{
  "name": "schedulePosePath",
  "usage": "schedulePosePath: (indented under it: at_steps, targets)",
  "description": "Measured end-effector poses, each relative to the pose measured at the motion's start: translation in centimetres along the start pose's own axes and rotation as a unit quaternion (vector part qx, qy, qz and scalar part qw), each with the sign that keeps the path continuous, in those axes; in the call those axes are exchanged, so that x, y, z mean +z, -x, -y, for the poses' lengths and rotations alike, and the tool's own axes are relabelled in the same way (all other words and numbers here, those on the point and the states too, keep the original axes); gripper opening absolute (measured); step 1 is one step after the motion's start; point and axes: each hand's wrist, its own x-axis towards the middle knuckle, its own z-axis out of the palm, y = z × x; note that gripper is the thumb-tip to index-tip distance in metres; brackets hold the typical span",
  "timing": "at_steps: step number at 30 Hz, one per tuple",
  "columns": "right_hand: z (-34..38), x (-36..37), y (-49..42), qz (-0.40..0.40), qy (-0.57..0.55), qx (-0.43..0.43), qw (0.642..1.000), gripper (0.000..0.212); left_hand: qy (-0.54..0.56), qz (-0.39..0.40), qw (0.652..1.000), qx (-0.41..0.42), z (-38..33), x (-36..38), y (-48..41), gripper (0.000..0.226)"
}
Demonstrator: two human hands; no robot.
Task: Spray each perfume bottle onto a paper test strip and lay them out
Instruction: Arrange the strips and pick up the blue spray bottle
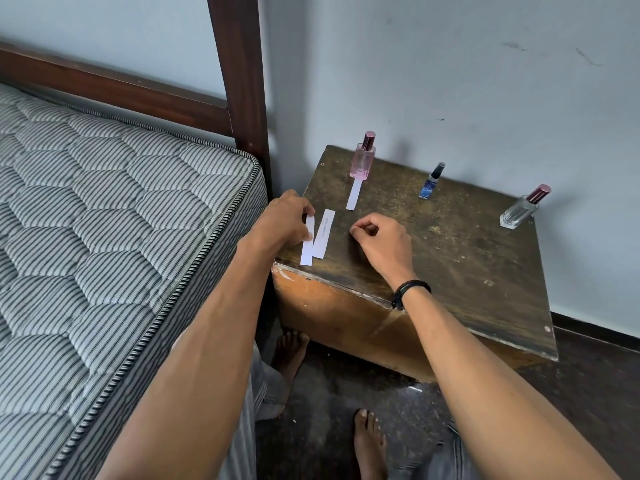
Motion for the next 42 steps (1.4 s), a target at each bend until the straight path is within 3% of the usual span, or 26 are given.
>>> schedulePosePath:
  at_steps: [8, 14, 19, 24, 30, 34, 42]
  targets:
    - [0.5, -0.3, -0.3, 0.022, -0.003, 0.010, 1.000, 0.006, -0.003, -0.032, 0.999, 0.022, -0.3, -0.3, 0.4, 0.029]
    - [2.2, -0.1, -0.4, 0.037, -0.129, 0.013, 0.991, 0.003, 0.062, -0.041, 0.997, 0.004, -0.6, -0.8, 0.5, 0.017]
    - [3.8, -0.3, 0.0, 0.057, -0.233, 0.031, 0.970, 0.008, 0.138, -0.043, 0.989, 0.041, -1.0, -1.5, 0.5, 0.014]
    - [4.1, -0.5, 0.3, 0.098, -0.313, 0.076, 0.942, 0.022, 0.180, -0.011, 0.980, 0.082, -1.2, -2.4, 0.8, 0.035]
    - [4.5, -0.6, 0.1, 0.092, -0.373, 0.117, 0.916, 0.014, 0.226, 0.037, 0.969, 0.089, -1.6, -2.1, 0.9, 0.082]
    - [4.2, -0.8, -0.1, 0.079, -0.401, 0.135, 0.903, 0.005, 0.269, 0.045, 0.959, 0.077, -2.3, -1.9, 1.3, 0.083]
    - [3.7, -1.4, -0.6, 0.052, -0.367, 0.127, 0.920, 0.003, 0.369, 0.056, 0.927, 0.043, -4.8, -0.6, 2.2, 0.071]
